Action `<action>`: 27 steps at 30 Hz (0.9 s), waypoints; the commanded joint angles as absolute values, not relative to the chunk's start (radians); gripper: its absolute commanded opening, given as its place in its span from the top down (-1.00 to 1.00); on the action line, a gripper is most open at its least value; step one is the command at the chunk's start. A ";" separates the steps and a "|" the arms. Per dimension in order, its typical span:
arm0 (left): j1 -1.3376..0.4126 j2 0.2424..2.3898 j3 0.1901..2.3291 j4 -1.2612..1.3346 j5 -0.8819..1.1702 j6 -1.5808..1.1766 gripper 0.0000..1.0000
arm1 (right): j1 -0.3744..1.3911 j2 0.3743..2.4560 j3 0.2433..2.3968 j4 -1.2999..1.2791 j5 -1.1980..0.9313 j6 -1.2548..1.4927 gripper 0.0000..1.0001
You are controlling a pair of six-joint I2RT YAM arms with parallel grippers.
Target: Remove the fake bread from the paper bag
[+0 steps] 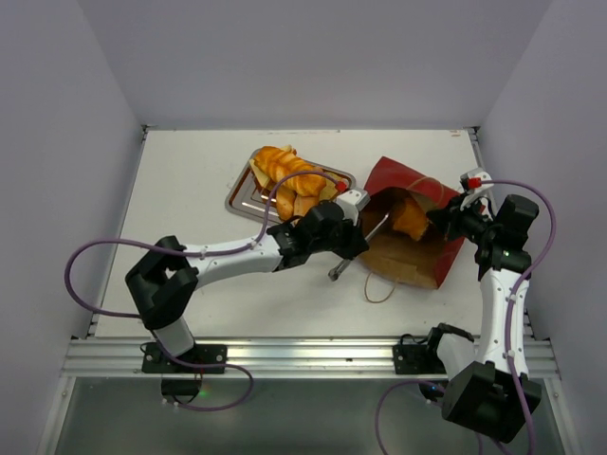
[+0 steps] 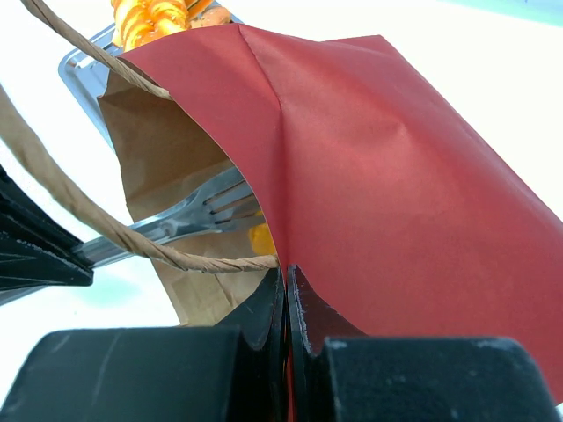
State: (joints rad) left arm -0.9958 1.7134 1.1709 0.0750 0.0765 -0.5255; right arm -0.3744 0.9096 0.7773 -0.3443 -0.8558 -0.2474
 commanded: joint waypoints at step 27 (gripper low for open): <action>-0.994 1.299 0.904 0.002 0.202 -0.448 1.00 | -0.380 0.888 0.787 -0.314 -0.861 -0.233 0.95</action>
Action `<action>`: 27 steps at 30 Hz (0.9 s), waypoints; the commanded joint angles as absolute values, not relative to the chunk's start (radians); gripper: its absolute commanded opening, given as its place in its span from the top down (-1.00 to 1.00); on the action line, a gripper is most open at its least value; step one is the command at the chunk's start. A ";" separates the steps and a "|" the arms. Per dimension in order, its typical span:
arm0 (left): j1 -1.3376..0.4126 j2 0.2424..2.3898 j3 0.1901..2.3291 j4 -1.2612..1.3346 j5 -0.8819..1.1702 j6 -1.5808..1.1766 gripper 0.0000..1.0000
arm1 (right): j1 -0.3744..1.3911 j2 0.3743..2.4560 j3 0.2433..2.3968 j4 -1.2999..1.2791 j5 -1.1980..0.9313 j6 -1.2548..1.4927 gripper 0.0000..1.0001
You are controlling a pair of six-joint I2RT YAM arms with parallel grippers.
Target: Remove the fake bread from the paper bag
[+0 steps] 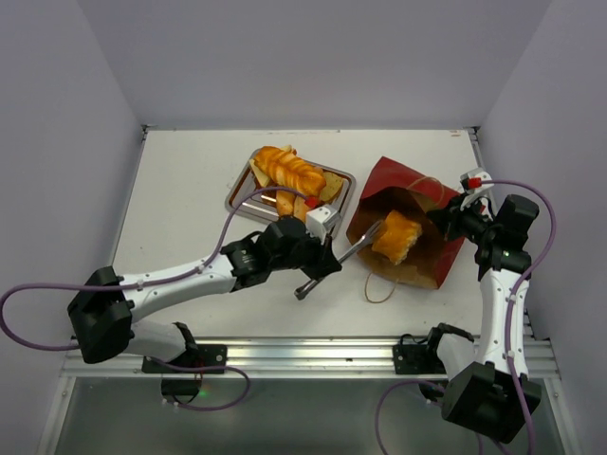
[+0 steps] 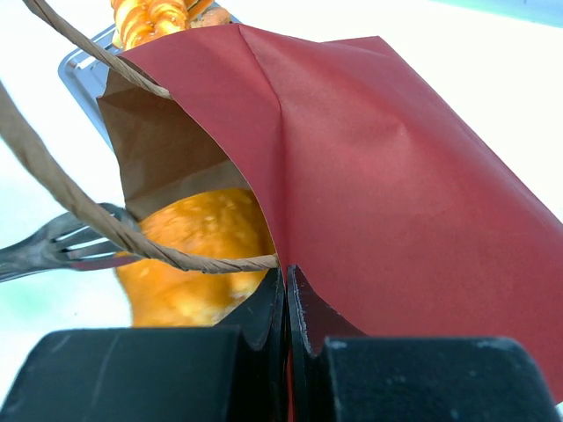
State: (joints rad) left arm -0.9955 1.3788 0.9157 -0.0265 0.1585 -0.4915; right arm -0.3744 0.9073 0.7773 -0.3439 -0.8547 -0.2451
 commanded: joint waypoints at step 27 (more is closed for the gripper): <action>-0.991 0.865 1.080 -0.494 0.022 -0.324 1.00 | -0.379 0.887 0.784 -0.302 -0.850 -0.224 0.95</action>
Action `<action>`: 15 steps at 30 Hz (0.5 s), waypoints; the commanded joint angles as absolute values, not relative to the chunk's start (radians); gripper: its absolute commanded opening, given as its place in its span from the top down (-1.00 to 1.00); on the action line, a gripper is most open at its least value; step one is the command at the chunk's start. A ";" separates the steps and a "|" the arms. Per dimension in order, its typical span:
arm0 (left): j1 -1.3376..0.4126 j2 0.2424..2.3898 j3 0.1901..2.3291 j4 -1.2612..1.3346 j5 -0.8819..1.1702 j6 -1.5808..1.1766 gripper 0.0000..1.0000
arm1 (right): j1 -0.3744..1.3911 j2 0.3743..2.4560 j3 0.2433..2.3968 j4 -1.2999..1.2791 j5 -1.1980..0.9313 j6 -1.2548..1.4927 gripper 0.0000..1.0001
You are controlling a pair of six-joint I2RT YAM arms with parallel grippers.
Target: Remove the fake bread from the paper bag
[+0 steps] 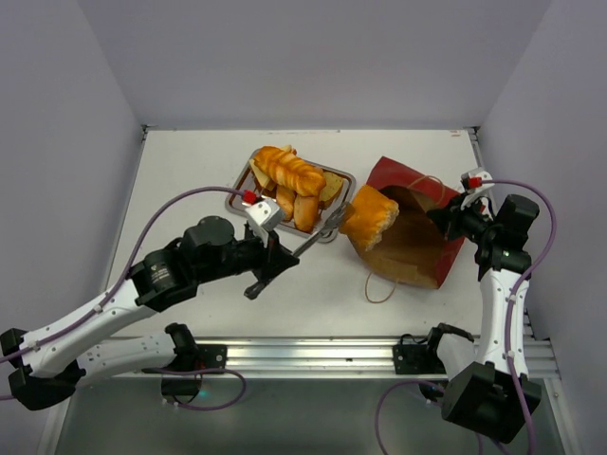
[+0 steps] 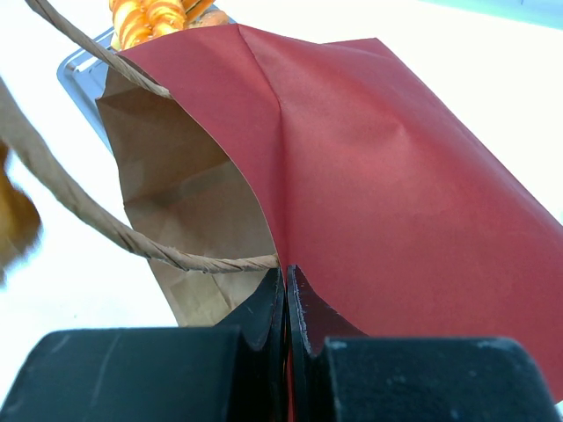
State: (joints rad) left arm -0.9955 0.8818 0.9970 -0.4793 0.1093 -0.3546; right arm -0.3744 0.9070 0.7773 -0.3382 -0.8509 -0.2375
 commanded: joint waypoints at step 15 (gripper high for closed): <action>-0.845 0.934 1.189 -0.519 -0.299 -0.422 1.00 | -0.379 0.887 0.785 -0.301 -0.854 -0.225 0.95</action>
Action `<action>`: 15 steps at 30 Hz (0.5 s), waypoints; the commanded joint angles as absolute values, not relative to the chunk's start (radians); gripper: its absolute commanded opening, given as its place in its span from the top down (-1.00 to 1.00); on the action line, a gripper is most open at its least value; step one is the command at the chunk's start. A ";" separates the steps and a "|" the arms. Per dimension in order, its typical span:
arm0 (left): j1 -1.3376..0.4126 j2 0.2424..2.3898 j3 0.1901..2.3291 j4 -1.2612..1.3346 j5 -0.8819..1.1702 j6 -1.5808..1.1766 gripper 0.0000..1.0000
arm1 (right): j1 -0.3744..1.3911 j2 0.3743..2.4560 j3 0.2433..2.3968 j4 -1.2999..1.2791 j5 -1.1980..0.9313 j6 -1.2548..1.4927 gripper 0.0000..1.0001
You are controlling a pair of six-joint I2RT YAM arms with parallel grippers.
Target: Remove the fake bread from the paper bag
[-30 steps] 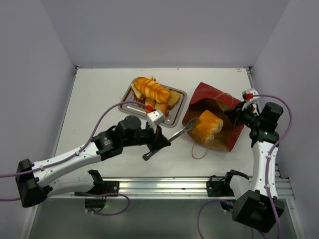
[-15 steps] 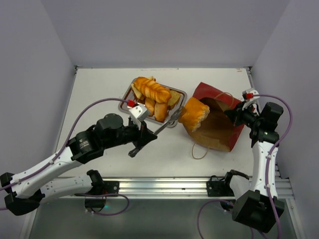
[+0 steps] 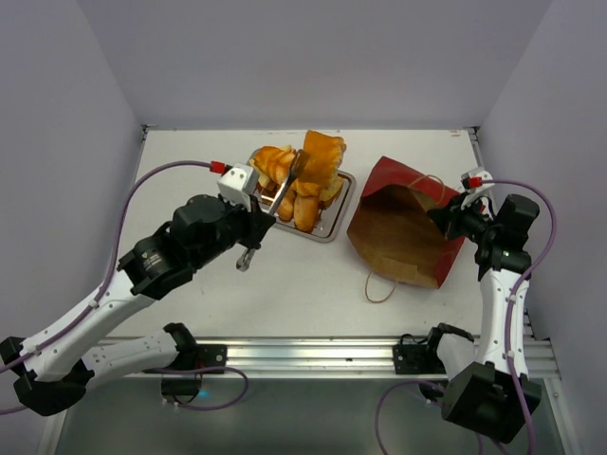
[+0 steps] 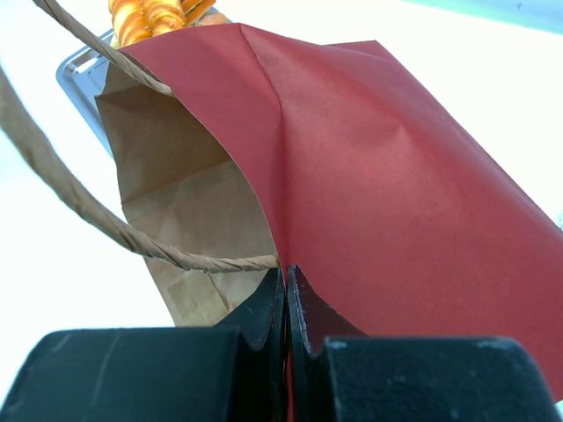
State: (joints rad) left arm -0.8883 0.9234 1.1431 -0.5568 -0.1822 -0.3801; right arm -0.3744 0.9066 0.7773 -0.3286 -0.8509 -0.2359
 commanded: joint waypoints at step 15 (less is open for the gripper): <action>-0.704 1.040 1.171 -0.506 -0.555 -0.598 1.00 | -0.379 0.885 0.785 -0.302 -0.856 -0.227 0.95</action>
